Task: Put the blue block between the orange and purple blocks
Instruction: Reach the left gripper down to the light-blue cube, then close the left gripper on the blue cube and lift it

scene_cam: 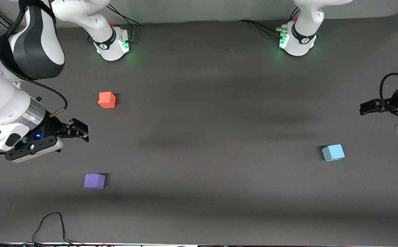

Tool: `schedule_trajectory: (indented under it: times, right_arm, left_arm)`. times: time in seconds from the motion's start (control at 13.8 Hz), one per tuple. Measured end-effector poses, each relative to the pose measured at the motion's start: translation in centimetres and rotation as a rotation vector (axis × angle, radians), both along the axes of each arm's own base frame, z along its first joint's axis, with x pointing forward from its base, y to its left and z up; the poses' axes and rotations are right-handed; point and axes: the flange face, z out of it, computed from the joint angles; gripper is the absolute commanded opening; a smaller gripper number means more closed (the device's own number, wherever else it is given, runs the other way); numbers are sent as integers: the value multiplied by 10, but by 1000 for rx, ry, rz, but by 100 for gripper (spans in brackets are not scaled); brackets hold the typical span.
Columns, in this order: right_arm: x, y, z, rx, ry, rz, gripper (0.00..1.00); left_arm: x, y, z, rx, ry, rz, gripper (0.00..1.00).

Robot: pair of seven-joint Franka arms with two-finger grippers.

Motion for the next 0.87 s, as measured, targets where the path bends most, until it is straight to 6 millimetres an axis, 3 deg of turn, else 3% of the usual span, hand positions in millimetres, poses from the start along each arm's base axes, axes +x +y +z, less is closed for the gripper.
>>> schedule_trajectory:
  times: [0.22,0.43,0.65,0.87]
  right_arm:
    - [3,-9,-10,-6,17,-16,100]
    - [5,-13,-18,-13,30,-24,100]
    - [4,-13,-23,-15,44,-24,100]
    - [3,-17,-24,-16,56,-30,100]
  left_arm:
    - [25,6,-65,-5,23,-27,100]
    - [51,30,-148,-8,43,-8,100]
    - [64,38,-222,-16,60,0,100]
    - [68,39,-281,-34,70,12,100]
